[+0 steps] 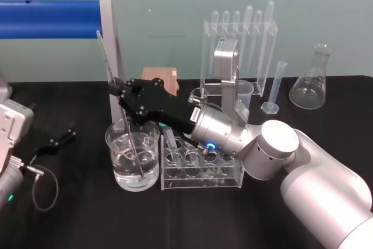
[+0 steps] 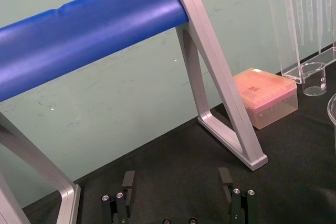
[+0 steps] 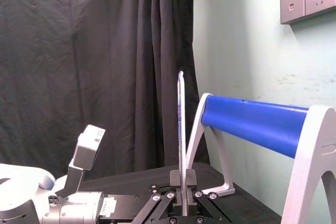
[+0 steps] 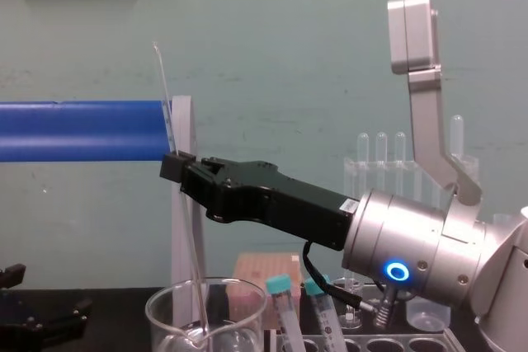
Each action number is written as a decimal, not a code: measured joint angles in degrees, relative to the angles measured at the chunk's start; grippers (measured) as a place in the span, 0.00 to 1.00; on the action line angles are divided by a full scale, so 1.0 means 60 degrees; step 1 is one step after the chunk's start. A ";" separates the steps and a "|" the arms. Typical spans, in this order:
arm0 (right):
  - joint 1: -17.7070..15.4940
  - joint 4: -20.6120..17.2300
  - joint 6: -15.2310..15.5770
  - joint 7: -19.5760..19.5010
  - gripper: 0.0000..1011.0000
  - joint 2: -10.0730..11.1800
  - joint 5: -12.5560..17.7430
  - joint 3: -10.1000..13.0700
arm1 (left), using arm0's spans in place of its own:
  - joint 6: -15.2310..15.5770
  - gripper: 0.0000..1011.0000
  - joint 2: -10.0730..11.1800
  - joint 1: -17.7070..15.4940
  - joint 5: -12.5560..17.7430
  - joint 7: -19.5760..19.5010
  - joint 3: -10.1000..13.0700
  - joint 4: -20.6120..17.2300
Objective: Hold the thermometer with one hand and immerse one end into the beaker, then reinsert it into the test tube rack.
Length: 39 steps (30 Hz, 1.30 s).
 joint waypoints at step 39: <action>0.0004 0.0067 -0.0006 -0.0016 0.05 -0.0016 -0.0238 0.0087 | 0.0000 1.00 0.0000 -0.0001 0.0000 0.0000 0.0000 0.0000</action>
